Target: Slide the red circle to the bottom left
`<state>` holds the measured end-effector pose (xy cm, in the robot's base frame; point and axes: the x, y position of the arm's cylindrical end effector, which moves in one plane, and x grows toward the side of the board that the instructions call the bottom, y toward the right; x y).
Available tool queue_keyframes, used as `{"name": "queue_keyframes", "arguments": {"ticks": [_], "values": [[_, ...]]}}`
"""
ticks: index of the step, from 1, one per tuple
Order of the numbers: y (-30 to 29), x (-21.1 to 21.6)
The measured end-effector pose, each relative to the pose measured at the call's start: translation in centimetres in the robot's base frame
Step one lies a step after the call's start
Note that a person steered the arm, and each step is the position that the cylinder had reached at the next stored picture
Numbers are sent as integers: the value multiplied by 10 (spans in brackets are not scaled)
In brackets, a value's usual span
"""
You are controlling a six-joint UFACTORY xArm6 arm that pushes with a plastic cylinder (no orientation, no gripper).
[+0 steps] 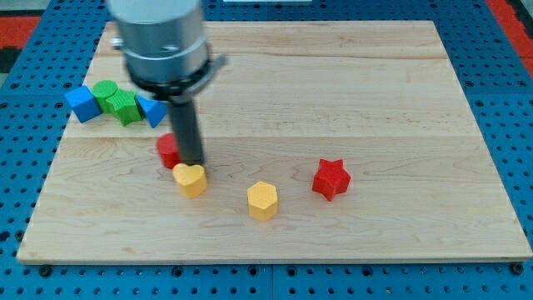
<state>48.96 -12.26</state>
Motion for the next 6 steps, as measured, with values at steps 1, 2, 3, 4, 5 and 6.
{"name": "queue_keyframes", "arguments": {"ticks": [1,2,3,4,5,6], "values": [[33,-3],[42,-33],[-27,-31],[-106,16],[-32,-20],[72,-25]]}}
